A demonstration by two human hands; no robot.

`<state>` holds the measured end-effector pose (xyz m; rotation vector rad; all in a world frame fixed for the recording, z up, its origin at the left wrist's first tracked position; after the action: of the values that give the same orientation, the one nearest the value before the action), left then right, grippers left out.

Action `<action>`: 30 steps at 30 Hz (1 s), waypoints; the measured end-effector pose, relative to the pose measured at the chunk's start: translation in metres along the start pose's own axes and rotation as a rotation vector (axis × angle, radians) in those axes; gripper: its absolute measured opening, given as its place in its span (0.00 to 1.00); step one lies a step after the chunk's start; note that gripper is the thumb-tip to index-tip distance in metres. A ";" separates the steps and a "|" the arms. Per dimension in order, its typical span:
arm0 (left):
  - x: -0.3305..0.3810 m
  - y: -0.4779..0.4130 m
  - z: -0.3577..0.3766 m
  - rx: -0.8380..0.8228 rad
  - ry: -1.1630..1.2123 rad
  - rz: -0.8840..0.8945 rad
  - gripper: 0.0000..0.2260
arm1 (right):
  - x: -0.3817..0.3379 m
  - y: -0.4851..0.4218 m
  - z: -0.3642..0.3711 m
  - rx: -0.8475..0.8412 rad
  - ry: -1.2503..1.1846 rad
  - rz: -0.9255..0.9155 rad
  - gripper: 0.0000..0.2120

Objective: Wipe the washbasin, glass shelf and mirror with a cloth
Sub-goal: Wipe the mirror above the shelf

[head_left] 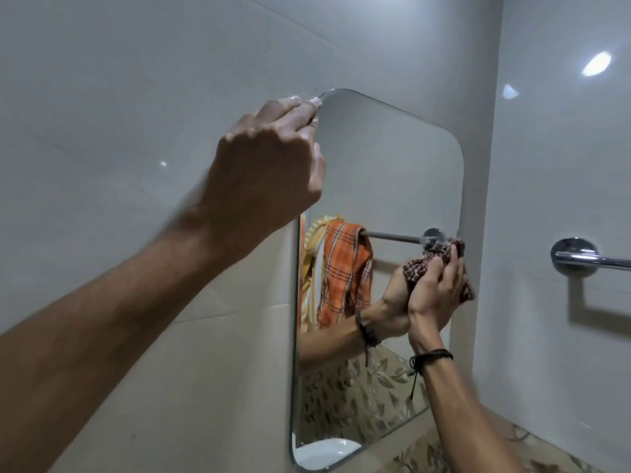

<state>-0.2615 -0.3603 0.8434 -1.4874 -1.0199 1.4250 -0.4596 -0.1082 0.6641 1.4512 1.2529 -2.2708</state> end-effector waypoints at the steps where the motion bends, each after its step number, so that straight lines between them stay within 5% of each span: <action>1: 0.000 0.001 0.000 0.004 -0.004 0.001 0.19 | 0.000 0.009 0.000 0.003 -0.004 0.032 0.30; 6: 0.002 0.001 0.000 0.005 -0.012 0.006 0.19 | -0.034 0.050 0.008 -0.004 0.002 -0.064 0.28; 14: 0.002 0.000 0.001 0.001 0.003 0.000 0.20 | -0.142 0.145 0.038 -0.148 0.126 -0.730 0.28; 23: 0.001 0.001 0.002 0.007 0.003 0.017 0.19 | -0.118 0.163 0.026 -0.326 0.225 -1.324 0.24; 27: 0.002 0.003 0.002 0.004 -0.010 0.019 0.19 | -0.098 0.120 0.020 -0.306 0.165 -1.294 0.23; 30: 0.002 0.002 0.001 -0.003 -0.008 0.015 0.19 | -0.073 0.068 0.015 -0.221 0.109 -1.019 0.24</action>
<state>-0.2623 -0.3588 0.8405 -1.4953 -1.0178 1.4410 -0.3958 -0.1823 0.6879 0.9462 2.6195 -2.4104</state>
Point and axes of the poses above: each hand's wrist, its own y-axis away from the middle knuckle, its own z-axis out of the palm, x = y × z, the point moved 7 cm from there along -y, towards the middle knuckle, and after that the axes turned 4 degrees about -x, right-handed, at the moved point
